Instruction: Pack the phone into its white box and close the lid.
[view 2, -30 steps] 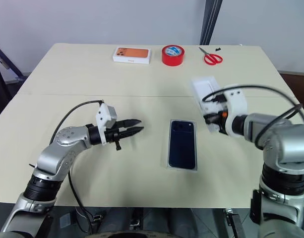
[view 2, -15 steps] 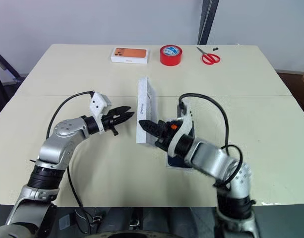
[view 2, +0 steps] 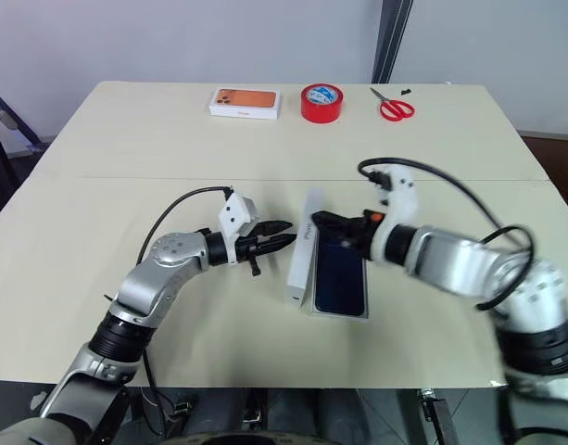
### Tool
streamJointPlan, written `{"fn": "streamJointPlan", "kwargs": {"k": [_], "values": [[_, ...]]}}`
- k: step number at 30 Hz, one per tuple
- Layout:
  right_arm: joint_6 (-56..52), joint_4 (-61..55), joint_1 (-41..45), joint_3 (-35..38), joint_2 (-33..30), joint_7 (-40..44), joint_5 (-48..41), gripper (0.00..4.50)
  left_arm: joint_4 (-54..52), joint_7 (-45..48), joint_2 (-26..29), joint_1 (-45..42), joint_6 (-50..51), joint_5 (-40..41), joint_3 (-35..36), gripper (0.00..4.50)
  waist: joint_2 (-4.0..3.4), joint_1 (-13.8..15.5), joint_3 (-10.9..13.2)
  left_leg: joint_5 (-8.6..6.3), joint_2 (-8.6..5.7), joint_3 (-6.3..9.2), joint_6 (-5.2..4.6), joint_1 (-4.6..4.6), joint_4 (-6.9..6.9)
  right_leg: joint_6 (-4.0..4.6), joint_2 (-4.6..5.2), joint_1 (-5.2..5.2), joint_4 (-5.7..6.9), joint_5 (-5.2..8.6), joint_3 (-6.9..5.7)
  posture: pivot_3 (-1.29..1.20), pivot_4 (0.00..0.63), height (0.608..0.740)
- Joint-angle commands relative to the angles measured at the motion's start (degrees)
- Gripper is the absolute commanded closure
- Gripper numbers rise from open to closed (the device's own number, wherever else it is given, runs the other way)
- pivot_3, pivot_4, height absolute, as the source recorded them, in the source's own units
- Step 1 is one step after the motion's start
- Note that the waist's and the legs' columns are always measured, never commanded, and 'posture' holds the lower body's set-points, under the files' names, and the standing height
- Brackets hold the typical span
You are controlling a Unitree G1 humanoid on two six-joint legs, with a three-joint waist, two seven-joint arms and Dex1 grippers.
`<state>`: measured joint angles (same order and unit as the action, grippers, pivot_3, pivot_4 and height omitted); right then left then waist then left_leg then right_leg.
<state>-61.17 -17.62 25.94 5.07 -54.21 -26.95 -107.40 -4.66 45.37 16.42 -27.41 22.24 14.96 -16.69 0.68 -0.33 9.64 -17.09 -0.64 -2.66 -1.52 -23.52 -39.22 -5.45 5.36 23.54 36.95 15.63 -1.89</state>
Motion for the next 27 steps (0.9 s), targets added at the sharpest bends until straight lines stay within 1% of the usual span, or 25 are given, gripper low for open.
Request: {"fn": "streamJointPlan", "kwargs": {"k": [1, 3, 4, 6, 7, 9, 12, 14, 17, 20, 23, 27], "values": [[-3.8, 0.0, 1.7, -1.8, -5.3, 11.0, 13.7, 0.71, -0.3, 0.1, -2.4, -1.6, 0.7, -0.6, -2.4, 3.23, 0.00, 0.1, 0.0, 0.00, 0.01, 0.00, 0.00, 0.00, 0.00, 0.00, -0.01, -0.01, -0.02, 0.00, 0.00, 0.00, 0.150, 0.719], [-3.6, -2.0, 1.7, -4.6, -8.9, 18.1, 24.2, 1.32, -0.4, -0.3, -3.7, -1.8, 1.6, -0.7, -3.0, 3.23, 0.00, 0.0, 0.0, 0.00, 0.02, -0.02, -0.01, 0.00, 0.00, 0.00, -0.01, 0.00, -0.02, 0.00, 0.01, 0.00, 0.150, 0.719], [-3.2, -3.1, 1.6, -5.9, -10.3, 21.5, 28.5, 1.78, -0.5, -0.6, -4.2, -1.8, 2.0, -0.6, -3.0, 3.23, -0.01, -0.1, 0.0, -0.01, 0.03, -0.01, -0.01, 0.00, 0.00, 0.00, -0.02, 0.00, -0.02, 0.00, 0.01, 0.00, 0.150, 0.719], [-1.0, -6.0, 0.9, -9.3, -13.5, 28.5, 38.1, 2.94, -1.4, -1.5, -5.1, -1.6, 3.7, 0.7, -1.7, 3.23, -0.03, -0.2, 0.0, -0.01, 0.05, -0.01, -0.01, 0.00, 0.00, 0.00, -0.04, 0.04, 0.00, 0.00, 0.01, 0.00, 0.150, 0.719], [0.5, -7.2, 0.5, -11.0, -15.1, 31.6, 43.0, 3.39, -2.0, -2.1, -5.4, -1.6, 5.0, 1.6, -0.6, 3.23, -0.03, -0.2, 0.0, -0.01, 0.07, 0.00, -0.01, 0.00, 0.01, 0.00, -0.04, 0.04, 0.00, 0.00, 0.01, 0.00, 0.150, 0.719], [4.0, -9.1, -0.5, -14.3, -18.1, 37.5, 52.2, 4.46, -3.3, -3.7, -5.8, -1.8, 8.4, 4.0, 2.6, 3.23, -0.02, -0.1, 0.0, -0.01, 0.07, 0.02, -0.01, 0.00, 0.01, 0.00, -0.05, 0.04, 0.00, 0.00, 0.01, 0.00, 0.150, 0.719], [7.9, -11.2, -2.4, -15.8, -19.8, 45.3, 59.9, 4.46, -4.6, -6.8, -4.6, -2.4, 14.6, 5.8, 6.8, 3.23, -0.02, -0.2, 0.0, 0.00, 0.07, 0.02, 0.00, 0.00, 0.00, -0.01, -0.05, 0.05, -0.01, 0.00, 0.02, 0.00, 0.150, 0.719], [9.6, -12.6, -3.7, -15.9, -20.0, 49.0, 63.3, 4.46, -4.9, -8.7, -2.7, -2.7, 18.4, 5.1, 7.8, 3.23, -0.02, -0.1, 0.0, 0.00, 0.08, 0.04, 0.00, 0.00, 0.00, -0.01, -0.05, 0.05, 0.00, 0.00, 0.01, 0.00, 0.150, 0.719], [10.9, -15.0, -5.4, -16.3, -19.0, 52.8, 67.5, 4.46, -5.1, -9.1, 1.8, -2.3, 20.8, 2.0, 5.5, 3.23, -0.01, -0.1, 0.0, 0.00, 0.08, 0.05, 0.01, 0.01, 0.00, -0.02, -0.07, 0.04, 0.01, 0.00, 0.01, 0.00, 0.150, 0.719], [9.6, -15.9, -5.8, -16.8, -16.0, 54.0, 69.8, 4.46, -4.9, -8.2, 4.6, -2.1, 21.7, 0.2, 2.8, 3.23, 0.00, -0.1, 0.0, 0.01, 0.07, 0.05, 0.03, 0.01, 0.00, -0.02, -0.06, 0.04, 0.01, 0.00, 0.01, 0.00, 0.150, 0.719], [7.8, -16.3, -5.0, -18.0, -12.4, 54.7, 71.9, 4.46, -4.4, -6.0, 5.7, -2.3, 22.1, -0.4, -0.8, 3.23, 0.00, 0.5, 0.0, 0.02, 0.07, 0.05, 0.06, 0.01, -0.01, -0.01, -0.02, 0.03, 0.00, 0.00, 0.01, 0.00, 0.150, 0.719], [5.9, -17.1, -4.4, -18.6, -9.5, 56.1, 74.4, 4.46, -4.8, -3.4, 5.1, -2.6, 21.6, -0.2, -4.1, 3.23, 0.00, 1.1, 0.0, 0.03, 0.05, 0.05, 0.10, 0.00, -0.01, 0.00, 0.03, 0.03, -0.03, 0.01, 0.01, 0.00, 0.150, 0.719]]}}
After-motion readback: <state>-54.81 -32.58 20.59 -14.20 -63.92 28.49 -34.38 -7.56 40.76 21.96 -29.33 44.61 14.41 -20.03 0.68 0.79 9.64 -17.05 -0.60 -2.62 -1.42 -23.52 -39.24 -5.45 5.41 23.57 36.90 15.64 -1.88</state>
